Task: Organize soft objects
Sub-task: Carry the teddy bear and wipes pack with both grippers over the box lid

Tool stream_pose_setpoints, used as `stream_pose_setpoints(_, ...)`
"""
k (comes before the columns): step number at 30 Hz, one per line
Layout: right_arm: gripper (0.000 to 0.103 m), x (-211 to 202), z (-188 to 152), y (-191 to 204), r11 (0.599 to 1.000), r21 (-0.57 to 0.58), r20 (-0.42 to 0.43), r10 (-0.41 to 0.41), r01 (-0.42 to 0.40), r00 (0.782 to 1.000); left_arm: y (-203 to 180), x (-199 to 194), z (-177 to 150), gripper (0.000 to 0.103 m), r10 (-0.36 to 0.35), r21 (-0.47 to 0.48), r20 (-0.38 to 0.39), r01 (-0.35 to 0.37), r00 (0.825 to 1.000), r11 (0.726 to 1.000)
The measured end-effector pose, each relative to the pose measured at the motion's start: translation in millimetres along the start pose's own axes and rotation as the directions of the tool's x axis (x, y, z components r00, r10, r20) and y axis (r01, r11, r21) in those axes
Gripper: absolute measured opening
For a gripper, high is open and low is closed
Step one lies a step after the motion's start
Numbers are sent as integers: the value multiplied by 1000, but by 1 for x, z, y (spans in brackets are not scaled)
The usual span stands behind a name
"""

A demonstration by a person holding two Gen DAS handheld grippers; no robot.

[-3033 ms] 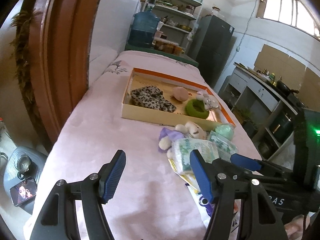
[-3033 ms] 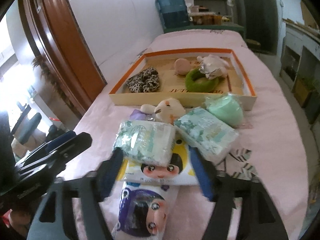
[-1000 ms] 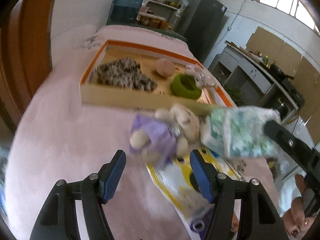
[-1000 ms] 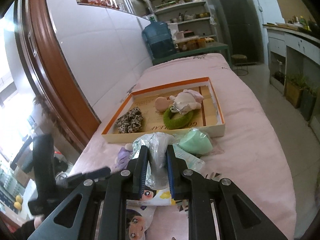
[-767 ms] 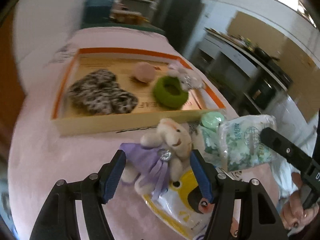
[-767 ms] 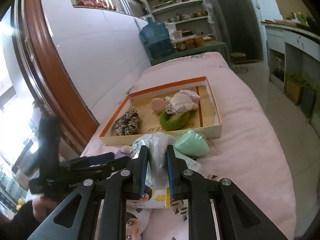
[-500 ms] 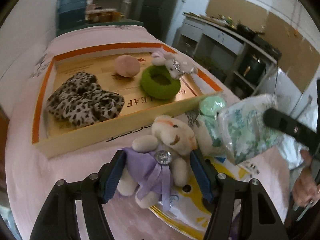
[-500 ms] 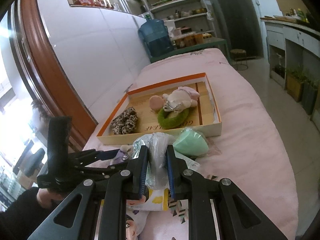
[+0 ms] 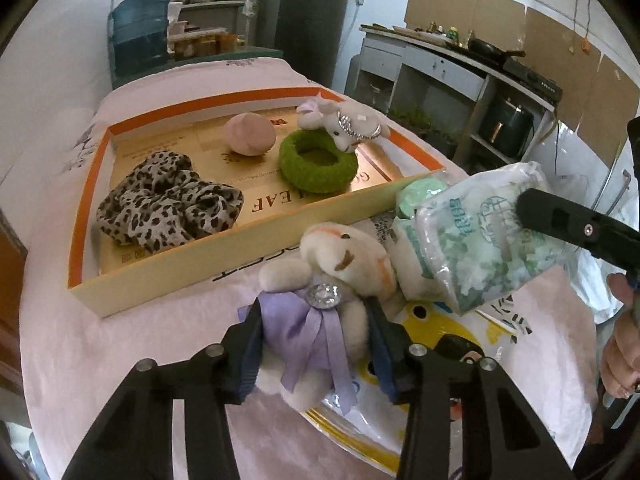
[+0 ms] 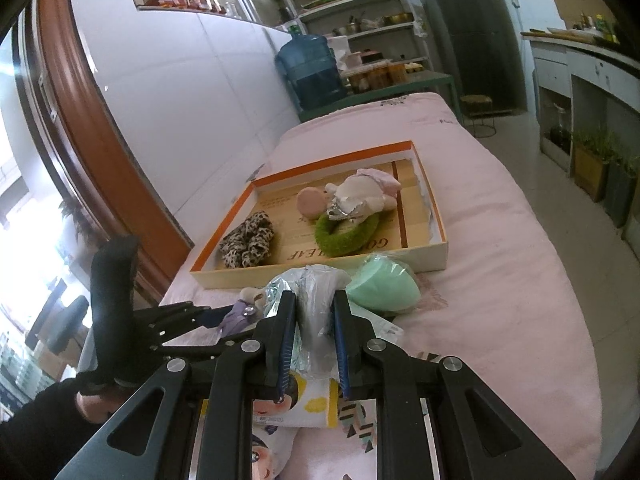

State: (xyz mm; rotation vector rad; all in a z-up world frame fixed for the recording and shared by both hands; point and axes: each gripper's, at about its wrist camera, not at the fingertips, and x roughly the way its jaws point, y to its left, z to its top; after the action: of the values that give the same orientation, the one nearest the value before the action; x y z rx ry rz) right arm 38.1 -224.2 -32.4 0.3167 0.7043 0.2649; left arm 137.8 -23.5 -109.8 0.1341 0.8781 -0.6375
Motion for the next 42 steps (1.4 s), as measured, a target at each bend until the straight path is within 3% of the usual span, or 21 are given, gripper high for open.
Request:
stream_pose_setpoints(11,18,-11,3,11,1000,-25,31,4,-3,1000,-9,-45,-4,44,32,-87,147,-20,989,996)
stream_pose_setpoints(16,18,-17,6,18,999,-45,45,8,-6,999,-10,-59,-4,44,74,-149,157,-50,985,988)
stream_pose_setpoints(30,18,-26,21,33,994,-106,82,1,8,997,-2,-91,3,44,213,-254,222,-154,952,955)
stream_pose_setpoints(42,18,-21,48,40,989,-147,121,10,8,993,-3,-104,29,44,238,-292,279,-154,930,944)
